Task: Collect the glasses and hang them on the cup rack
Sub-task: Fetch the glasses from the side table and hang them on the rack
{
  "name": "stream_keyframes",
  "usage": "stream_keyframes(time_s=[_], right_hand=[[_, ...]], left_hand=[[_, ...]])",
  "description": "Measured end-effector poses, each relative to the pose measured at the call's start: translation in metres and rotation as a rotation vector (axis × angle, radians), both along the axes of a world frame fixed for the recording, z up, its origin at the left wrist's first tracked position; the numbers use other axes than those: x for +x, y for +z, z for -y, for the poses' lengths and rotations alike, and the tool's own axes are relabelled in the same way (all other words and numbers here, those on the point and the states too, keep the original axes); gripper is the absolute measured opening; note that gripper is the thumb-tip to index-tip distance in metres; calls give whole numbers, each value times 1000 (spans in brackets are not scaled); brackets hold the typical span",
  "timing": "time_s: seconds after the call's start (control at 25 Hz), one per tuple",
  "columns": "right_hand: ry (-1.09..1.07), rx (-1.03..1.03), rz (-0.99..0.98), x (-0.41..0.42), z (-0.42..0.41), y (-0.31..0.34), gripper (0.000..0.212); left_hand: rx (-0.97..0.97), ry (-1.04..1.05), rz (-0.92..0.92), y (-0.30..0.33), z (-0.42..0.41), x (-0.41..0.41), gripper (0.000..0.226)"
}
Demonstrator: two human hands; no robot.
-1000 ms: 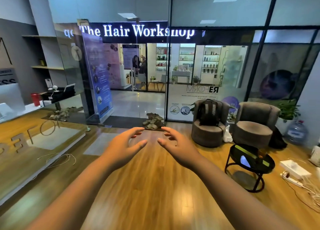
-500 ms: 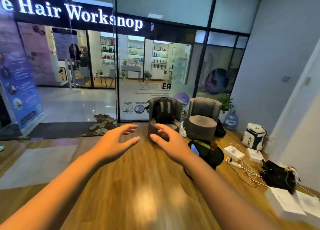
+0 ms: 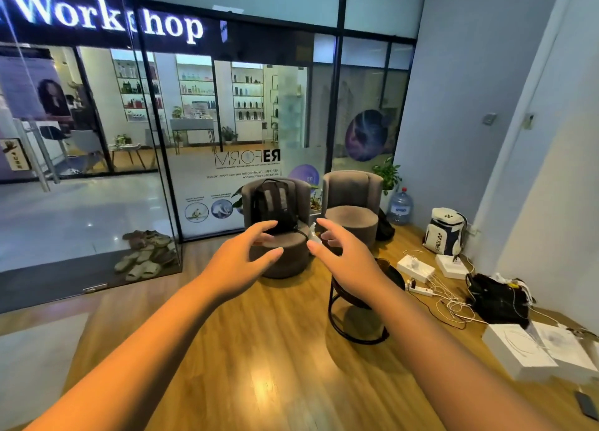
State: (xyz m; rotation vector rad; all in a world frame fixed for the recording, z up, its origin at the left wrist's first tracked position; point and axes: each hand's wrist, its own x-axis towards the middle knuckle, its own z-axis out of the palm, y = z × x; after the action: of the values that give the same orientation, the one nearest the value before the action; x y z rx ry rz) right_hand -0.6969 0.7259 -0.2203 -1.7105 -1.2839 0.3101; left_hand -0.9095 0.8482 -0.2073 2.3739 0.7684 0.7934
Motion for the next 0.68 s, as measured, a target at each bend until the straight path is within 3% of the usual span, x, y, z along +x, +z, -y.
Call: stream_keyframes(time_s=[0.68], right_hand=[[-124,-64,87,260,-182,-28,66]], left_hand=[[-62,-80,7,-15,-211,256,61]])
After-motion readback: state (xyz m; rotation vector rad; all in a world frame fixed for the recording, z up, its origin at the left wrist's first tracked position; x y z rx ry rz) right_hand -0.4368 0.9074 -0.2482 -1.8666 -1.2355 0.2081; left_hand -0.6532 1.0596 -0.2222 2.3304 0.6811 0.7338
